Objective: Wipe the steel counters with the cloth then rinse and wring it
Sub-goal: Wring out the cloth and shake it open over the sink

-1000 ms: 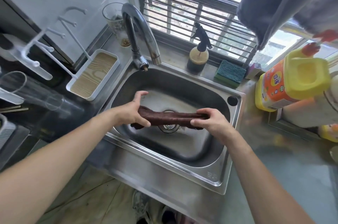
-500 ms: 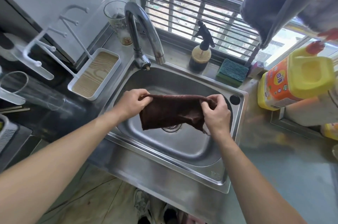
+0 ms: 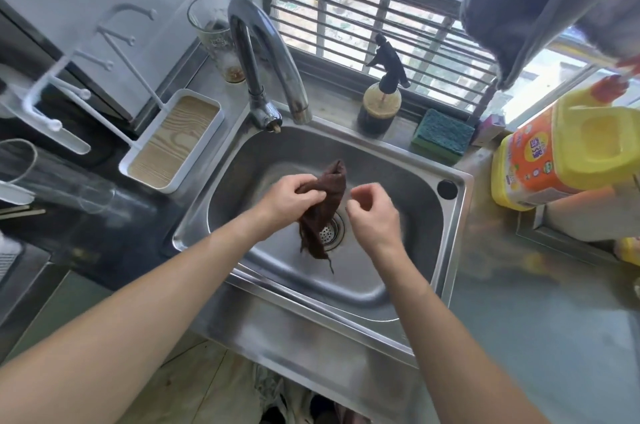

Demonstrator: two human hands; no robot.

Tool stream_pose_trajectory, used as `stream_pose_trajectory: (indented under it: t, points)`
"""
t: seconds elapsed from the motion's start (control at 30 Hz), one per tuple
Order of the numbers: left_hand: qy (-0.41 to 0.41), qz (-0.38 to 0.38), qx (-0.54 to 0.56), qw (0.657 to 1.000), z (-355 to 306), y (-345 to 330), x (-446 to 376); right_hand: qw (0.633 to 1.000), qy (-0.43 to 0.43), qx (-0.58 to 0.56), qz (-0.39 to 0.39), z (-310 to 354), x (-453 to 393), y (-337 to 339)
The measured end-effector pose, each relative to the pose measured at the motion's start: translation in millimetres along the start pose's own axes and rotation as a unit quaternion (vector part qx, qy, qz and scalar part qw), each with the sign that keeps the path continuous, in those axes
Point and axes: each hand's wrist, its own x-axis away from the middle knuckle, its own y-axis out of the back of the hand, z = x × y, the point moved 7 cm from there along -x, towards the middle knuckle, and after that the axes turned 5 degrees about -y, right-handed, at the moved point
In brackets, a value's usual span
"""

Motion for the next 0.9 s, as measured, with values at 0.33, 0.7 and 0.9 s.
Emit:
stream_pose_trajectory:
  t: [0.33,0.7,0.9]
  points:
    - [0.036,-0.073,0.225,0.971,-6.6,26.3,-8.6,0.954,-0.056,-0.115,0.271,-22.3,-7.5,-14.3]
    - [0.096,-0.061,0.262,0.958,27.3,8.8,-5.1,0.85,-0.199,-0.474,0.117,-56.5,-34.3,-3.2]
    - [0.255,-0.102,0.144,0.951,50.3,-12.2,8.5,0.943,-0.262,-0.187,0.084,-78.1,-30.2,2.6]
